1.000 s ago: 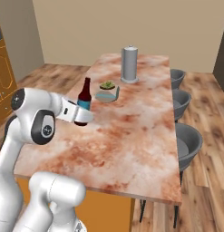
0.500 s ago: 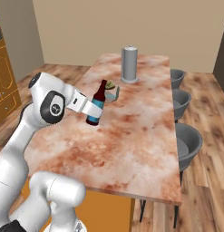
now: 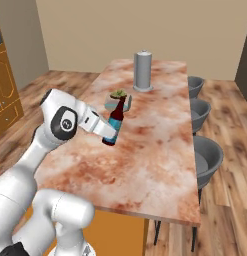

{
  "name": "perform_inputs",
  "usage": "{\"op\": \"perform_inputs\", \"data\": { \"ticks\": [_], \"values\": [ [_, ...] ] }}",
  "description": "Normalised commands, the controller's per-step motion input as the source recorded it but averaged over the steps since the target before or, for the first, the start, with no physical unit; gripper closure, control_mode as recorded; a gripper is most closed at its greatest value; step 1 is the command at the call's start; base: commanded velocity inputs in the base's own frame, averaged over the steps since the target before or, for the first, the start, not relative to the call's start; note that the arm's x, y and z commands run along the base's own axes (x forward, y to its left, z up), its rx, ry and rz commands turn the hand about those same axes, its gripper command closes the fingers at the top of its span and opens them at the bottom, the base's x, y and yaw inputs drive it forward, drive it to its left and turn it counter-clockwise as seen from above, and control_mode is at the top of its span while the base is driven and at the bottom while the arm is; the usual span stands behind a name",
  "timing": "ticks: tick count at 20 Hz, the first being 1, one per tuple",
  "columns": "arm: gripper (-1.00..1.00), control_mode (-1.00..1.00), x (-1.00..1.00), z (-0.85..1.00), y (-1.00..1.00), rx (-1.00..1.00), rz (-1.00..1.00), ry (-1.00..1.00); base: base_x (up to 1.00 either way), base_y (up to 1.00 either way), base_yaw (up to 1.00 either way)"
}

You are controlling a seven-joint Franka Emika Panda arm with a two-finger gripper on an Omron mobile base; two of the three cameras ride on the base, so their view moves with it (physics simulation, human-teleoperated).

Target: Get the candle and the beer from the cabinet and move them to the dining counter.

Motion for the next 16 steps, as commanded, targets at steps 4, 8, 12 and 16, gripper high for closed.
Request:
{"op": "perform_inputs", "data": {
  "ticks": [4,8,12,16],
  "values": [
    [1.00,-1.00,0.22,-0.41,-0.02,-0.05,-0.22,0.04,0.00,0.00,0.00],
    [1.00,-1.00,0.26,-0.10,-0.09,-0.04,-0.25,0.29,0.00,0.00,0.00],
    [1.00,-1.00,0.07,-0.15,-0.04,-0.12,-0.26,0.14,0.00,0.00,0.00],
    [1.00,-1.00,0.01,-0.19,0.00,-0.18,-0.29,-0.01,0.00,0.00,0.00]
  ]
}}
